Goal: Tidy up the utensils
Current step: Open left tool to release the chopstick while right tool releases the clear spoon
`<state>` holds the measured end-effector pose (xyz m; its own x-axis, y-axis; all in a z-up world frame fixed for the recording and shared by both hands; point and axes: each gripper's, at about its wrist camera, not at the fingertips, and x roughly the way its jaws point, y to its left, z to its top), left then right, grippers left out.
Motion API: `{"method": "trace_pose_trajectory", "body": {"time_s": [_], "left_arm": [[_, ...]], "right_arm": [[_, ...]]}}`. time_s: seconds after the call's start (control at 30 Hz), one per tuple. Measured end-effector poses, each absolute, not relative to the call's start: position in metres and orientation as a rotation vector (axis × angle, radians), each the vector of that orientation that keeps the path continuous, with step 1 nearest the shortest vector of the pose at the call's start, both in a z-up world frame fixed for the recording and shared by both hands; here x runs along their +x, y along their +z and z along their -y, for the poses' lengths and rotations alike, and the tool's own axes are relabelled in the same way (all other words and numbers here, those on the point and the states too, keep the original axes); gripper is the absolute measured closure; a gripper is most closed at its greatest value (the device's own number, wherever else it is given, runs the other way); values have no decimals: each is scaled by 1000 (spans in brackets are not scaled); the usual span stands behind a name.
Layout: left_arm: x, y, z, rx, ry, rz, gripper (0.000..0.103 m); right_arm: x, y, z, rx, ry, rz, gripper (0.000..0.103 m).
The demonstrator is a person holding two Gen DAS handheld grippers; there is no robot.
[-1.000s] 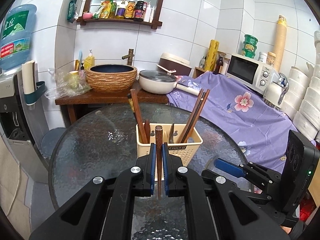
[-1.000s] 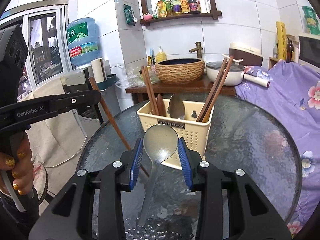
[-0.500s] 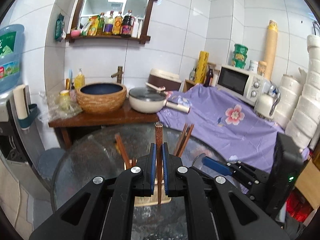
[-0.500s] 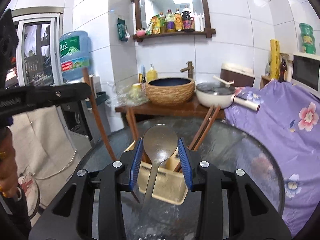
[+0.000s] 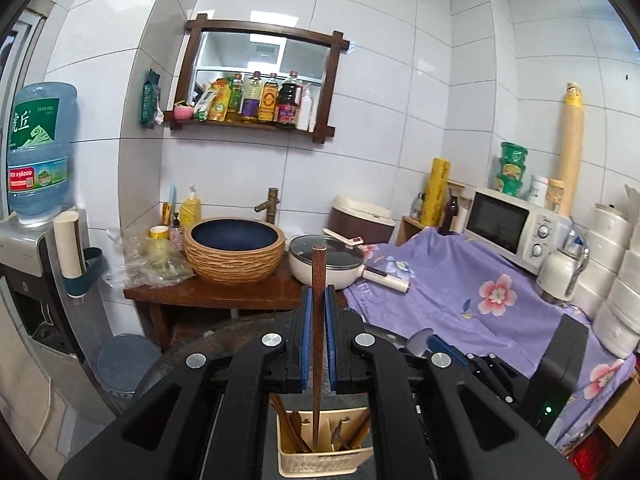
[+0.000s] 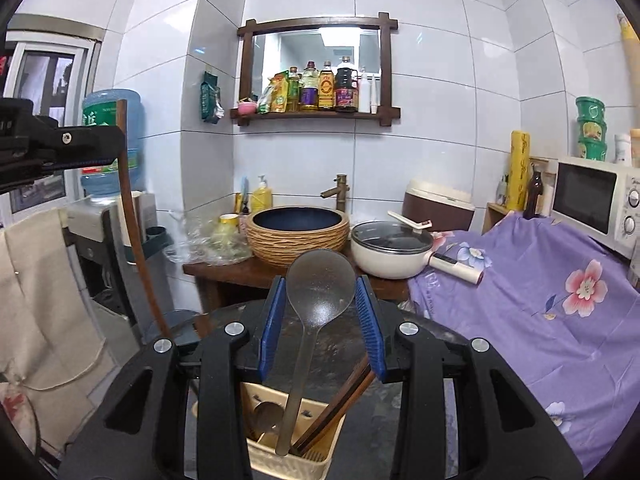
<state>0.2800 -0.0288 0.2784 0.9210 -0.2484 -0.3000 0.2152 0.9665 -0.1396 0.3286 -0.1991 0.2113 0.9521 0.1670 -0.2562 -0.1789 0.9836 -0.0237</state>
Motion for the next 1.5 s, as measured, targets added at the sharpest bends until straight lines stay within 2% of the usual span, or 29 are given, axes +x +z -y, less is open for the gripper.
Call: {"method": "trace_pose_trajectory", "body": {"time_s": [0.23,0.77,1.23,1.3,1.33,1.4,1.5], "left_arm": [[310,240,33,-111,-207,-364,97],[323,152,34,-111,-233,-521,97],[324,123,42,-77,-247,-592,100],[321,126,43,-73,-248,-582,100],[319,128,42,-74,-247,-572,100],[313,134,40,-79,-255,-558,97],[302,139,35,-93,-260,-535,73]], "right_arm": [[355,173,201,-49,138,-286,66],[341,102,202,-88,149,-331,66],[335,76,198,-129,154,-379,66],[333,76,198,-123,164,-372,55],[331,77,199,-124,156,-362,42],[324,80,200,-121,152,-335,39],[315,81,202,-126,158,-329,39]]}}
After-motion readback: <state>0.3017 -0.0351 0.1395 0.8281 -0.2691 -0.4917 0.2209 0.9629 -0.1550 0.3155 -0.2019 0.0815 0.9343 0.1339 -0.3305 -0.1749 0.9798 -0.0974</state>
